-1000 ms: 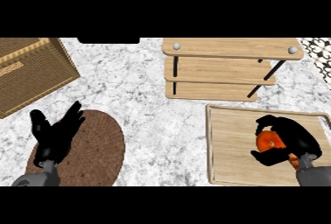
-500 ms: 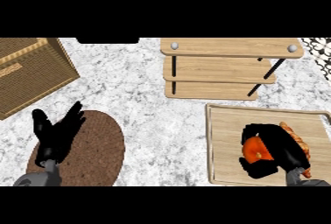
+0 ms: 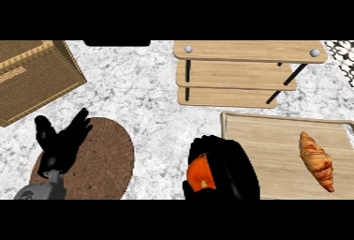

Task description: Pick the squash from the tray and place it in the tiered shelf

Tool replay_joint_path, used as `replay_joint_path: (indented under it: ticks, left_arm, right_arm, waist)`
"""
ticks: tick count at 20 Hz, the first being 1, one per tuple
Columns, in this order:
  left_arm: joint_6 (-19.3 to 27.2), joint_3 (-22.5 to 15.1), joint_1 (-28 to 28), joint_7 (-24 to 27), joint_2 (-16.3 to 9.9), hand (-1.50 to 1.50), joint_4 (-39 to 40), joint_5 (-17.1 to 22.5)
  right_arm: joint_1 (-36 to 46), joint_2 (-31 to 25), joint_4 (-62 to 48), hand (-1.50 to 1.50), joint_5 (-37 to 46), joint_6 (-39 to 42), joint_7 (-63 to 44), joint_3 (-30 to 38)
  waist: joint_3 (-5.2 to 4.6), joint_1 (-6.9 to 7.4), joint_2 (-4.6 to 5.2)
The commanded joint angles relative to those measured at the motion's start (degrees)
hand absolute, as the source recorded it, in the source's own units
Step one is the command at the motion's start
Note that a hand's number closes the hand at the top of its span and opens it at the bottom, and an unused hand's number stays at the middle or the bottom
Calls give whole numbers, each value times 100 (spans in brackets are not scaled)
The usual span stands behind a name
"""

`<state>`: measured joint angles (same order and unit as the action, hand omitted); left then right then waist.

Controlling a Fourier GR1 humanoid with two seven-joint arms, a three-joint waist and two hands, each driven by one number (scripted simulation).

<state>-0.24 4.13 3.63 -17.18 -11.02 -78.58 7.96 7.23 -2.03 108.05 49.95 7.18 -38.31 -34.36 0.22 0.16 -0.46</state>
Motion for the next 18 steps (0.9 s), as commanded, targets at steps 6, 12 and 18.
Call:
replay_joint_path:
  ticks: [6,12,18]
  left_arm:
    - [18,34,-206,139,74,0,178,-35]
    - [130,-102,-164,13,140,0,109,-207]
    - [-31,66,-87,-28,-28,0,65,-51]
  right_arm:
    - [1922,200,1682,150,821,316,-3029,-527]
    - [3400,200,1738,150,352,1063,-3867,294]
    - [4316,200,1114,150,-180,1402,-3516,1990]
  waist:
    - [-37,-15,5]
    - [-36,7,13]
    - [-32,-8,22]
